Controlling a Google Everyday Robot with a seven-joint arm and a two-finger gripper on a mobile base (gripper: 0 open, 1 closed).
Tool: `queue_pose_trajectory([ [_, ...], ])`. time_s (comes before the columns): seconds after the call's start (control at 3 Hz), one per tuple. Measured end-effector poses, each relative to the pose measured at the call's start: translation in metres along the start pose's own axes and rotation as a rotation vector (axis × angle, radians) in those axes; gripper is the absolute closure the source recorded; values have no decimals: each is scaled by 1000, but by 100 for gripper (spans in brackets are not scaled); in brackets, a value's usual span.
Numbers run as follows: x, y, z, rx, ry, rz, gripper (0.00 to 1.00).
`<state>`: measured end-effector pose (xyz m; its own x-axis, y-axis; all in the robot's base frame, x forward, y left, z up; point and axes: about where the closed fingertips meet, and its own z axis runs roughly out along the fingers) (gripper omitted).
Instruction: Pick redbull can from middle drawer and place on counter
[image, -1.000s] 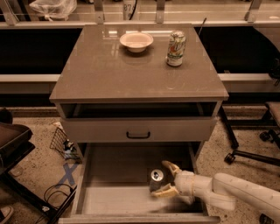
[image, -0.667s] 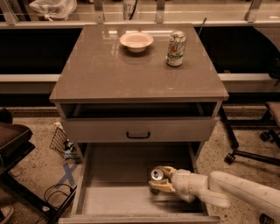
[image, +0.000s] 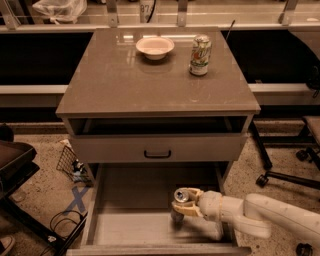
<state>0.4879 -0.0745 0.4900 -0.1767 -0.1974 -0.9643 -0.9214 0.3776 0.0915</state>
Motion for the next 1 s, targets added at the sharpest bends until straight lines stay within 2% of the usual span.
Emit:
queue_pose_trajectory([
  [0.33,-78,29,-40,-40,-30,-1,100],
  [0.67,-169,40,-67,-69,-53,-7,100],
  [1.0,-274,32,-79,-55,-39,-49,100],
])
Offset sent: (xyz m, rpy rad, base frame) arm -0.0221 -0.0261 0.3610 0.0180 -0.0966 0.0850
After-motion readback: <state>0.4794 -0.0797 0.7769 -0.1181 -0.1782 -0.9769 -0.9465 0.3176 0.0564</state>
